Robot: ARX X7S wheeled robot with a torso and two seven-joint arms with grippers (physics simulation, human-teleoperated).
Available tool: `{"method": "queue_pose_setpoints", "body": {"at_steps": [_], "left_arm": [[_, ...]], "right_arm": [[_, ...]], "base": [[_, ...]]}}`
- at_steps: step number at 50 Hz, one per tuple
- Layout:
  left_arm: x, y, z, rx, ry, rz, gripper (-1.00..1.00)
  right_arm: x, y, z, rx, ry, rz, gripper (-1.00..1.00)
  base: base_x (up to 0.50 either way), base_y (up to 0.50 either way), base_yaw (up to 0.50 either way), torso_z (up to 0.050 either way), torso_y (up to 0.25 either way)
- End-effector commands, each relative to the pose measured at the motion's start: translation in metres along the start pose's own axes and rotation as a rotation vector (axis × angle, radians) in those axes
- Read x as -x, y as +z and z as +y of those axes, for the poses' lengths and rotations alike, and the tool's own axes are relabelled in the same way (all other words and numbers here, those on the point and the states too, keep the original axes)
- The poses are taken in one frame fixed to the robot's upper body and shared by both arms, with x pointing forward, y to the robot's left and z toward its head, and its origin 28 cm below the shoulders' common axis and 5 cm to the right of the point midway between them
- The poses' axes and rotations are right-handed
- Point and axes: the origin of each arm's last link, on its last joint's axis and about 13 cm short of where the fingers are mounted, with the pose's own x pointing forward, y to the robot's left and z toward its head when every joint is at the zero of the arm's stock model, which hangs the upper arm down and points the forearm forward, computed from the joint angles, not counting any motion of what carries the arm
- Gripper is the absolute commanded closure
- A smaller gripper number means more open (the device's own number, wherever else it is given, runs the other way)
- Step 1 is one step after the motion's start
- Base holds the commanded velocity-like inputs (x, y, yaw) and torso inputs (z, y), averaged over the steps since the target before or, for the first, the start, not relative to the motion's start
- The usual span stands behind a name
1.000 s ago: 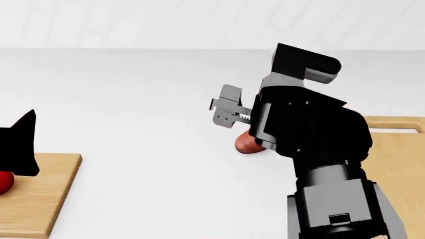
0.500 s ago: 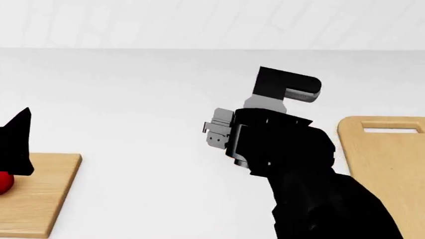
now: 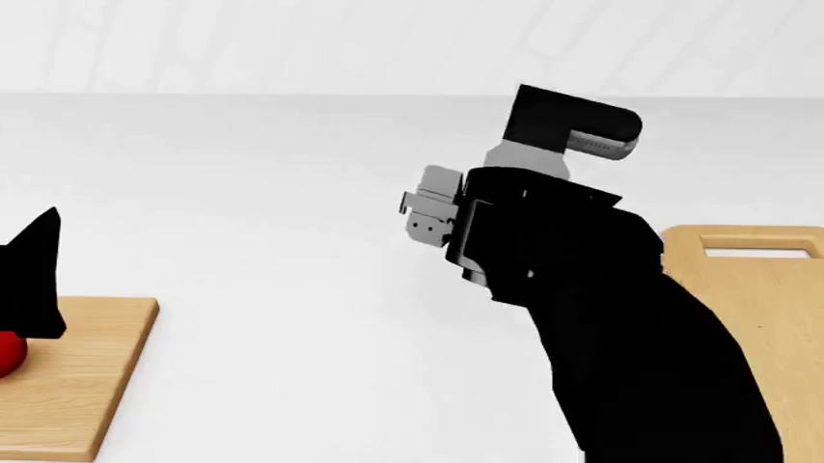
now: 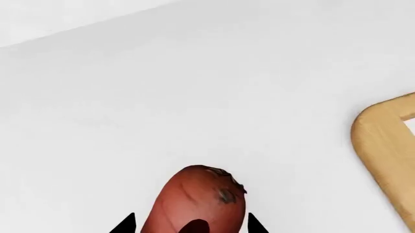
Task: Place the cherry and the sweet potato on separate cutting boards.
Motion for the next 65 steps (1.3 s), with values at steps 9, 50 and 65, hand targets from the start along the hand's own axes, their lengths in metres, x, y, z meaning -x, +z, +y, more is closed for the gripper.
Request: {"method": "queue_pose_setpoints", "body": {"at_steps": [9,50,65], "left_arm": [[-0.008,0.002,-0.014,0.023,-0.029,-0.038,-1.00],[-0.006,0.006,-0.030,-0.035,-0.052,-0.024,-1.00],[-0.005,0.001,-0.030,-0.034,-0.053,-0.010,-1.00]], "right_arm": [[0.052,0.034,-0.055,0.290,0.017,-0.113,1.00],[0.090,-0.009,-0.204,0.250,-0.135,-0.090,1.00],[0.091,-0.020,-0.203,0.152,-0.198,-0.146,1.00]], "base": [[0.00,0.00,0.00,0.000,0.000],[0.00,0.00,0.00,0.000,0.000],[0.00,0.00,0.00,0.000,0.000]]}}
